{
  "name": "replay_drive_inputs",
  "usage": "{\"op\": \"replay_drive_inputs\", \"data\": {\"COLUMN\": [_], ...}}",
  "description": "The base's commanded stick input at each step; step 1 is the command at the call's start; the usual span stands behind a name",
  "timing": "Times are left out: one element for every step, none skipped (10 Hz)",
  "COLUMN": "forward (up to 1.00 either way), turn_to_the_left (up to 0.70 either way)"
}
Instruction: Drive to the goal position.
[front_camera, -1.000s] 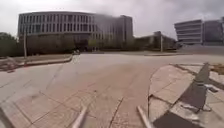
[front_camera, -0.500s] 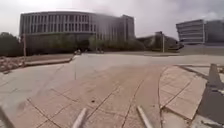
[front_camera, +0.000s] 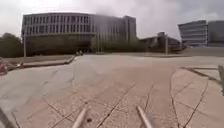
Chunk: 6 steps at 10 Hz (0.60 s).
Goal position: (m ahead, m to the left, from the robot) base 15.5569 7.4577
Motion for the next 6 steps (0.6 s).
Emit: {"op": "replay_drive_inputs", "data": {"forward": [0.7,0.7,0.7,0.7,0.7,0.7], "turn_to_the_left": [-0.35,-0.35,-0.35,-0.18,0.0,0.0]}}
